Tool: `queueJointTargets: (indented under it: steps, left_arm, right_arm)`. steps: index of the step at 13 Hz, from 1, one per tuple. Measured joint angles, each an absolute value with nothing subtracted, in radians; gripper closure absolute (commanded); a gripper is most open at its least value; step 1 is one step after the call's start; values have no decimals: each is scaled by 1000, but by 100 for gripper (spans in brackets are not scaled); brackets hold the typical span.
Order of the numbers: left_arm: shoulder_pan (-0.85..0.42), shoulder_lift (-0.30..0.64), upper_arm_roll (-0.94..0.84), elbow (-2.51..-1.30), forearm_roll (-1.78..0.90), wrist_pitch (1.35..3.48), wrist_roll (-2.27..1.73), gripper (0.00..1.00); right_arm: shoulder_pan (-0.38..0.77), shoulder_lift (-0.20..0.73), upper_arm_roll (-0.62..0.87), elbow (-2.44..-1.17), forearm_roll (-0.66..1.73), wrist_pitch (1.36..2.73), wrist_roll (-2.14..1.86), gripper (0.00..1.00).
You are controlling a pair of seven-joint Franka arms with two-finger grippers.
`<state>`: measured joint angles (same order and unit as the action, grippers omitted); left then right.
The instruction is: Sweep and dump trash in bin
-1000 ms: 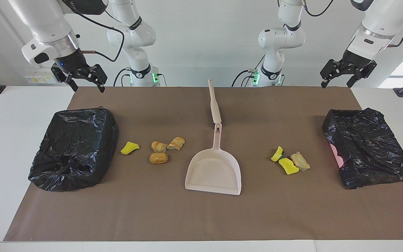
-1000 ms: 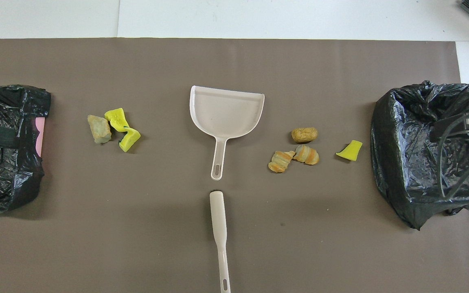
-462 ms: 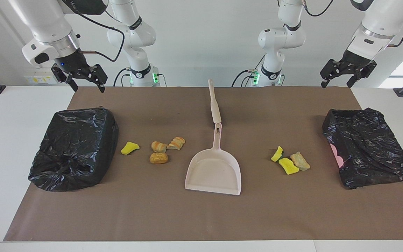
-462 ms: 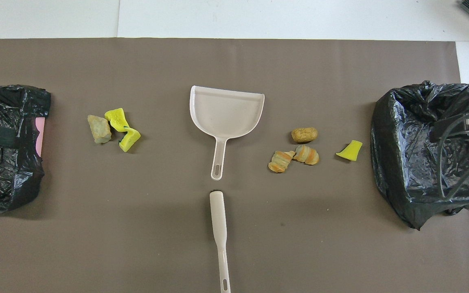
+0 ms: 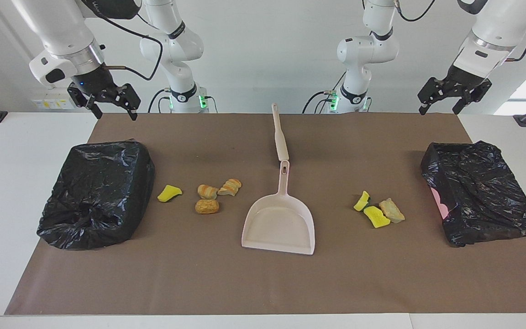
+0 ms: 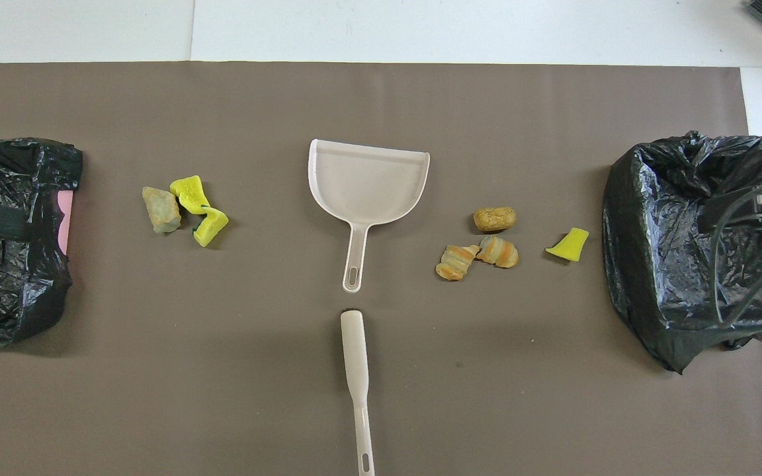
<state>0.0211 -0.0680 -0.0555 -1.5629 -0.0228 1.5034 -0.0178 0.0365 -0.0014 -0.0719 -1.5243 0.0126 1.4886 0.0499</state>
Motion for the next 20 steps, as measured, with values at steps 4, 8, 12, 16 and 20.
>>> queueJointTargets:
  steps: [4, 8, 12, 16, 20]
  left_arm:
    - [21, -68, -55, -1563, -23, 1503, -18, 0]
    - [21, -68, -55, -1563, -23, 1503, -18, 0]
    - [21, -68, -55, -1563, -23, 1503, -18, 0]
    - [21, -68, -55, -1563, -23, 1503, -18, 0]
    - [21, -68, -55, -1563, -23, 1503, -18, 0]
  right_arm:
    - [37, -3, -72, -1528, 13, 1489, 50, 0]
    - [37, -3, -72, -1529, 13, 1489, 50, 0]
    - [37, -6, -72, -1534, 13, 1489, 50, 0]
    - [37, -13, -69, -1546, 13, 1489, 50, 0]
    - [38, -1, -39, -1543, 14, 1492, 50, 0]
